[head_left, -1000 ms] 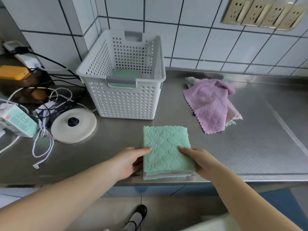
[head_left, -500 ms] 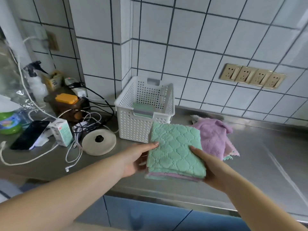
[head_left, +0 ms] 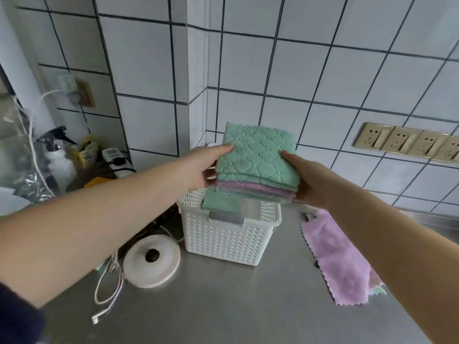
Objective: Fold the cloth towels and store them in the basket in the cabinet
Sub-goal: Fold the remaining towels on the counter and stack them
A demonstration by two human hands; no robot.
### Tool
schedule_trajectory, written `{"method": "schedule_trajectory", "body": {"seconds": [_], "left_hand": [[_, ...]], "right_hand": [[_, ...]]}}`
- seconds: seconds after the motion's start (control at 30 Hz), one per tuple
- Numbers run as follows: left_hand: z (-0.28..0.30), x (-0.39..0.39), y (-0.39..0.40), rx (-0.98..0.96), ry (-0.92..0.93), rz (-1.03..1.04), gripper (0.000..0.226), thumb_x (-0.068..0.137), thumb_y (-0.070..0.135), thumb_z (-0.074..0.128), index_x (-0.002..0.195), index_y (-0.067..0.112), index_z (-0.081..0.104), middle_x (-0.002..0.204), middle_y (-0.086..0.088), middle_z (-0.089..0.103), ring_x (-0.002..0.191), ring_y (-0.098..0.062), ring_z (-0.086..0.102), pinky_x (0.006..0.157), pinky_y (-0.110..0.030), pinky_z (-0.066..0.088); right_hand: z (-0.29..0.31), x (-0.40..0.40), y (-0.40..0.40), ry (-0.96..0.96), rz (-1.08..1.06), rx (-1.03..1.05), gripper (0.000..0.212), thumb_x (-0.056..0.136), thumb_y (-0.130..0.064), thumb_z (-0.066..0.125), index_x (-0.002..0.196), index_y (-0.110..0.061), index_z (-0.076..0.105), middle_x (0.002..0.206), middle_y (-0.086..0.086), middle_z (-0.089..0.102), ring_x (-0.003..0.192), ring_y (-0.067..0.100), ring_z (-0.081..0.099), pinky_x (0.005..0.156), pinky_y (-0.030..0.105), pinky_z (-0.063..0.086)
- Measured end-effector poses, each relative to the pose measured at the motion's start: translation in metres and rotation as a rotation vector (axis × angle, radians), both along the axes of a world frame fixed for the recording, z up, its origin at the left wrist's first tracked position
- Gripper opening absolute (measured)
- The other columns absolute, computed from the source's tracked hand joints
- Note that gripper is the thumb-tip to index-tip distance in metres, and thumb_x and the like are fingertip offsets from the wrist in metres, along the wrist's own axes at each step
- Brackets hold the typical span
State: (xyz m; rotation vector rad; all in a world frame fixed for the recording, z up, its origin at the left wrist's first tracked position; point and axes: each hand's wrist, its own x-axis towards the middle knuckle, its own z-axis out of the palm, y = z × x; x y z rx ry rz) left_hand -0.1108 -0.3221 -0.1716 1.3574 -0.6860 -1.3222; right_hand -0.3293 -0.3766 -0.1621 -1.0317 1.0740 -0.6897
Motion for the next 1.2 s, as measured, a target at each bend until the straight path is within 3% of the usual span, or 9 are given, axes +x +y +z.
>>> {"method": "schedule_trajectory", "body": {"seconds": [0.17,0.33,0.43,0.57,0.67,0.83,0.93,1.03,1.2], "left_hand": [[-0.026,0.030,-0.071,0.079,0.003,0.035,0.036,0.084,0.025,0.068,0.115,0.010,0.060,0.109,-0.014,0.069,0.099,-0.030,0.067,0.090,-0.053,0.051],[-0.066,0.044,-0.119,0.167,-0.055,0.090,0.017,0.091,0.022,0.059,0.101,0.008,0.061,0.110,-0.018,0.068,0.103,-0.033,0.065,0.092,-0.054,0.050],[-0.091,0.054,-0.143,0.201,-0.194,0.108,0.013,0.091,0.024,0.056,0.091,0.012,0.060,0.115,-0.015,0.064,0.103,-0.029,0.062,0.095,-0.042,0.049],[-0.103,0.054,-0.160,0.289,-0.436,0.083,0.043,0.098,0.027,0.042,0.133,0.002,0.043,0.079,-0.002,0.048,0.066,-0.013,0.043,0.059,-0.024,0.035],[-0.109,0.052,-0.170,0.332,-0.557,0.027,0.049,0.102,0.029,0.033,0.140,-0.002,0.033,0.103,-0.012,0.055,0.083,-0.020,0.049,0.069,-0.029,0.039],[-0.148,0.055,-0.190,0.389,-0.602,0.059,0.048,0.098,0.037,0.037,0.122,0.000,0.056,0.064,0.000,0.045,0.051,-0.013,0.040,0.048,-0.024,0.030],[-0.164,0.057,-0.197,0.398,-0.614,0.083,0.045,0.095,0.036,0.040,0.118,0.001,0.058,0.066,-0.004,0.057,0.046,-0.014,0.038,0.044,-0.023,0.027],[-0.171,0.058,-0.201,0.407,-0.644,0.086,0.041,0.095,0.035,0.042,0.117,0.004,0.058,0.076,-0.006,0.063,0.051,-0.015,0.050,0.043,-0.023,0.028],[-0.183,0.059,-0.207,0.440,-0.703,0.020,0.041,0.097,0.036,0.041,0.115,0.003,0.056,0.110,-0.015,0.066,0.093,-0.028,0.065,0.052,-0.025,0.037]], "right_hand": [[-0.038,0.045,-0.072,0.054,-0.089,0.049,0.045,0.078,-0.039,0.073,0.110,-0.008,0.062,0.108,0.012,0.070,0.099,0.030,0.068,0.092,0.053,0.050],[-0.075,0.081,-0.114,0.079,-0.135,0.145,0.027,0.090,-0.032,0.061,0.106,-0.011,0.058,0.102,0.011,0.070,0.089,0.029,0.070,0.077,0.047,0.057],[-0.103,0.101,-0.135,0.137,-0.152,0.169,0.020,0.089,-0.033,0.062,0.096,-0.015,0.057,0.105,0.011,0.068,0.093,0.031,0.067,0.080,0.052,0.055],[-0.138,0.122,-0.160,0.228,-0.177,0.184,0.035,0.088,-0.040,0.060,0.110,-0.013,0.058,0.108,0.010,0.066,0.097,0.032,0.064,0.086,0.053,0.053],[-0.163,0.135,-0.177,0.280,-0.183,0.190,0.047,0.088,-0.045,0.055,0.119,-0.010,0.052,0.114,0.011,0.061,0.102,0.034,0.060,0.090,0.051,0.051],[-0.197,0.147,-0.196,0.367,-0.200,0.172,0.060,0.088,-0.046,0.051,0.133,-0.007,0.044,0.127,0.011,0.054,0.111,0.034,0.054,0.098,0.046,0.046],[-0.211,0.152,-0.197,0.345,-0.225,0.238,0.059,0.087,-0.047,0.051,0.133,-0.010,0.045,0.129,0.008,0.053,0.115,0.032,0.053,0.100,0.045,0.045],[-0.229,0.154,-0.198,0.315,-0.243,0.257,0.061,0.083,-0.050,0.053,0.132,-0.014,0.048,0.127,0.006,0.056,0.113,0.030,0.055,0.100,0.045,0.045],[-0.243,0.154,-0.198,0.327,-0.254,0.257,0.058,0.084,-0.049,0.054,0.130,-0.014,0.049,0.126,0.007,0.057,0.112,0.030,0.055,0.100,0.045,0.045]]}}
